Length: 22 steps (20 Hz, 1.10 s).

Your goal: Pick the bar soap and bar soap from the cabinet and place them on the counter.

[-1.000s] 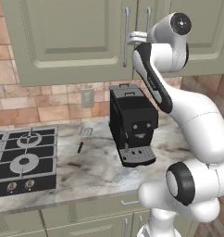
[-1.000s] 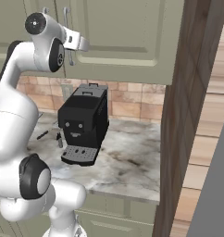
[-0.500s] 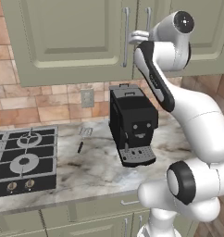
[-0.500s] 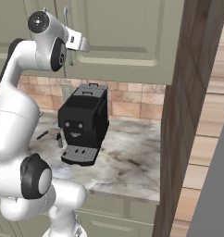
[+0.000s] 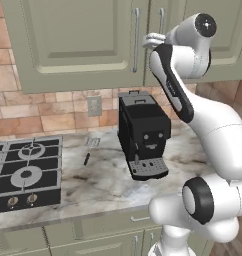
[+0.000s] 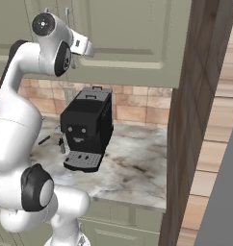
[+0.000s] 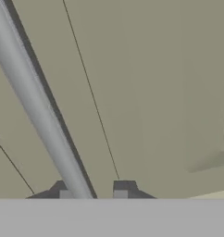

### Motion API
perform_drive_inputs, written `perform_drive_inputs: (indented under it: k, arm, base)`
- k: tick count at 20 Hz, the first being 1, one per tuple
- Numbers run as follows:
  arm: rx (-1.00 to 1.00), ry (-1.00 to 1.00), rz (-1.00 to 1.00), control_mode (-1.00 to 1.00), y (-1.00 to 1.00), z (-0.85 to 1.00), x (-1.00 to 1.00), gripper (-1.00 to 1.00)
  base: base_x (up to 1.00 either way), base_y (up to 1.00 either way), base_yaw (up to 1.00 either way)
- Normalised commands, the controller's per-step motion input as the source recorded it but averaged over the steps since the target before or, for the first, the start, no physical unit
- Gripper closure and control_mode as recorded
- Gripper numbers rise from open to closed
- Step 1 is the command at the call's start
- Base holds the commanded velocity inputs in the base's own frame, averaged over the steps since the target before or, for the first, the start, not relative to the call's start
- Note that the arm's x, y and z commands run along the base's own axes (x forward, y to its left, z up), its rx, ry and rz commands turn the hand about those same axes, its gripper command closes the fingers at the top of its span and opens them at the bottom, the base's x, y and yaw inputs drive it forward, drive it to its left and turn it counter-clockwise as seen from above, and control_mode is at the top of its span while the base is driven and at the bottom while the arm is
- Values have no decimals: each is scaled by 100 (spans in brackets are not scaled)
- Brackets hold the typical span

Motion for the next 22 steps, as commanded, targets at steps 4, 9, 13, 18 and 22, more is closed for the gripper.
perform_drive_inputs:
  k: [4,9,13,18,22]
  arm:
    - [5,0,0,-100,-44,0,-21,100]
    - [6,-1,0,-100,-51,0,-29,100]
    - [6,-2,0,-100,-52,0,-32,100]
    - [6,0,0,-100,-49,0,-30,100]
    - [6,0,0,-100,-48,0,-28,100]
  base:
    - [0,0,0]
    - [0,0,0]
    - [0,0,0]
    - [0,0,0]
    - [0,0,0]
